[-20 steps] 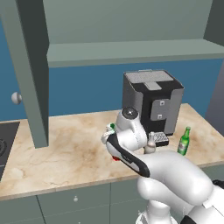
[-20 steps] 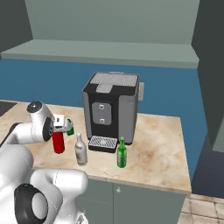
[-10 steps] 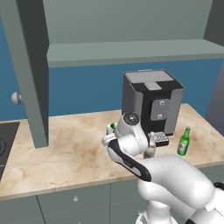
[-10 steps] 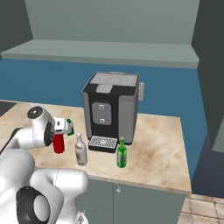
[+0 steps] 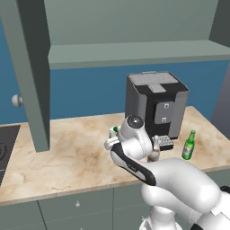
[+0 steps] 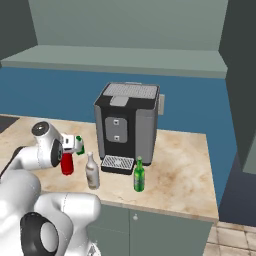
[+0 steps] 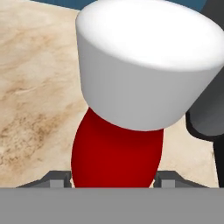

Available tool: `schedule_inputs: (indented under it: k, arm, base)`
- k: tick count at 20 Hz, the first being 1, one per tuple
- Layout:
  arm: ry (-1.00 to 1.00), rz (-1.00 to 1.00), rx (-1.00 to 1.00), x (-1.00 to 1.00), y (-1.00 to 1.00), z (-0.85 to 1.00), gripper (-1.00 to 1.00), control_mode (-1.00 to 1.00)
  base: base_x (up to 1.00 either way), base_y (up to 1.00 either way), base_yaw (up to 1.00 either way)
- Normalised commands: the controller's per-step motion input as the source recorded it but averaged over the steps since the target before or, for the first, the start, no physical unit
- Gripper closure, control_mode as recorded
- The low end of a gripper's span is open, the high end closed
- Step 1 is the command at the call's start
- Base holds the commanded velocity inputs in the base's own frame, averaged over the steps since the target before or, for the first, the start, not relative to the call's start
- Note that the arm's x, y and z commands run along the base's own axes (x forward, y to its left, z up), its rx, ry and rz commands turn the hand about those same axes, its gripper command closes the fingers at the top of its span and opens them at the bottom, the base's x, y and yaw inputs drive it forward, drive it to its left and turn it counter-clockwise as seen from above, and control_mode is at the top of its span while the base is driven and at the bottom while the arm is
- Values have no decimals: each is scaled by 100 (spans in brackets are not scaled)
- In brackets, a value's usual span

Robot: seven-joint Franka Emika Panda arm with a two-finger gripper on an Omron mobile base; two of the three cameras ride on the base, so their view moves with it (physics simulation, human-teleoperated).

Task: Sort all alcoholic drinks to one cabinet, and non-alcoholic drinks to the other.

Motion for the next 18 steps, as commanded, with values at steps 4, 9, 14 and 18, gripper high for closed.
schedule_inputs:
  k: [4, 9, 14, 18]
  arm:
    - [-9, 0, -2, -20, 0, 26, 100, -100]
    - [-12, 0, 0, -32, 0, 57, 100, -100]
    - [-10, 0, 0, -28, -3, 71, 100, -100]
    - [-7, 0, 1, -29, -14, 84, 100, -100]
  base:
    - [0, 0, 0]
    - [0, 0, 0]
    - [0, 0, 0]
    - [0, 0, 0]
